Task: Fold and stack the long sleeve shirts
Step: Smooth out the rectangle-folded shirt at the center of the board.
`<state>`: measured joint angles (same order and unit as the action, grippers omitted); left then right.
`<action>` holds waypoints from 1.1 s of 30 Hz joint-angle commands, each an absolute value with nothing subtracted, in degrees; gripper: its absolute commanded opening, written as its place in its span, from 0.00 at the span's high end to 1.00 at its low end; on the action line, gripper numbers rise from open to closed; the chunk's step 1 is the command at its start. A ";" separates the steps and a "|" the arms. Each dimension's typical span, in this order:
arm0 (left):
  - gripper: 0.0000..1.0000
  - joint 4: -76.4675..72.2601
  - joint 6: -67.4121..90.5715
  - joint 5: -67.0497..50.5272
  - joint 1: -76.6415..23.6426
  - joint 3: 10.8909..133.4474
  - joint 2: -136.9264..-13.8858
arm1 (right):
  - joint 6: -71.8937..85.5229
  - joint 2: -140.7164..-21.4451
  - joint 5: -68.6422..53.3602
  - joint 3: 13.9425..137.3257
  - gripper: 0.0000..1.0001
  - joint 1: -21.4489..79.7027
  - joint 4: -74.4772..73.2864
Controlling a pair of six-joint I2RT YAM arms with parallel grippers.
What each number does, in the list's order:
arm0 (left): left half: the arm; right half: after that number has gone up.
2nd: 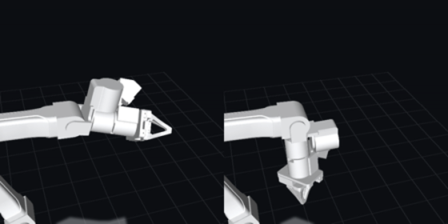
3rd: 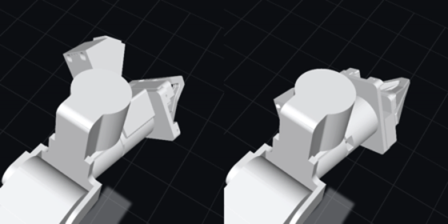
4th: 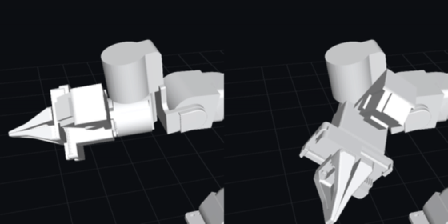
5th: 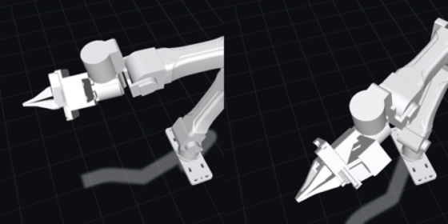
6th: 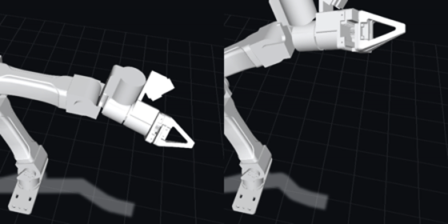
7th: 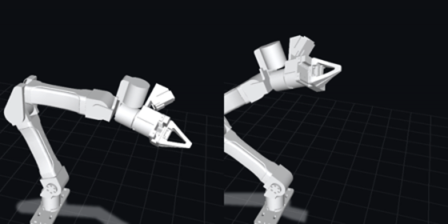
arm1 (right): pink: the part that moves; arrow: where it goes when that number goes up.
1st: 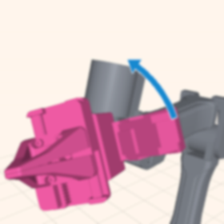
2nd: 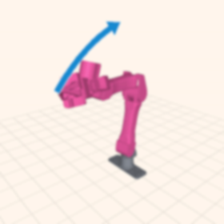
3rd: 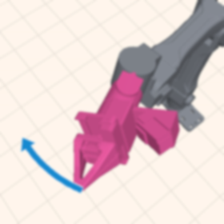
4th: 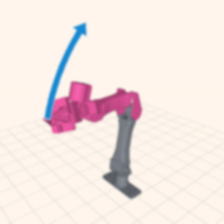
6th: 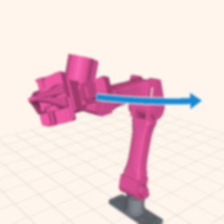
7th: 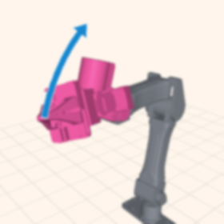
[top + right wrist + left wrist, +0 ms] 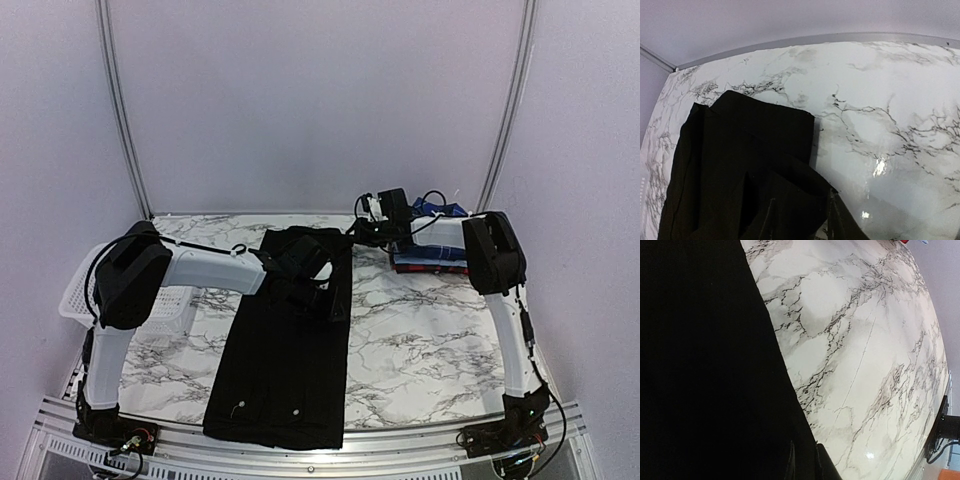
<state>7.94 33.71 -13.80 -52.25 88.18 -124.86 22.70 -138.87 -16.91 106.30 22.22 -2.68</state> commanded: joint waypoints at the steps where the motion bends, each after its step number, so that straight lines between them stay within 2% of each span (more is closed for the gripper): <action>1: 0.84 7.12 33.80 -14.83 -52.47 88.16 -125.86 | 22.89 -142.25 -18.98 110.42 0.76 22.24 -3.03; 8: 0.84 7.14 33.82 -15.44 -52.43 88.11 -126.43 | 21.23 -143.20 -17.10 114.35 0.97 22.17 -6.32; 11: 0.84 7.12 33.75 -15.92 -52.52 87.98 -126.69 | 19.75 -144.19 -16.13 117.37 1.00 22.23 -7.17; 19: 0.84 7.12 33.54 -17.21 -52.63 88.43 -128.14 | 16.80 -149.56 -14.49 126.35 1.00 22.15 -9.27; 27: 0.84 7.08 33.27 -18.94 -52.72 90.41 -130.45 | 15.42 -152.22 -13.64 128.40 1.00 20.93 -7.76; 33: 0.84 7.12 33.31 -19.16 -52.83 90.44 -130.78 | 16.29 -154.00 -16.22 130.75 0.89 19.11 -5.48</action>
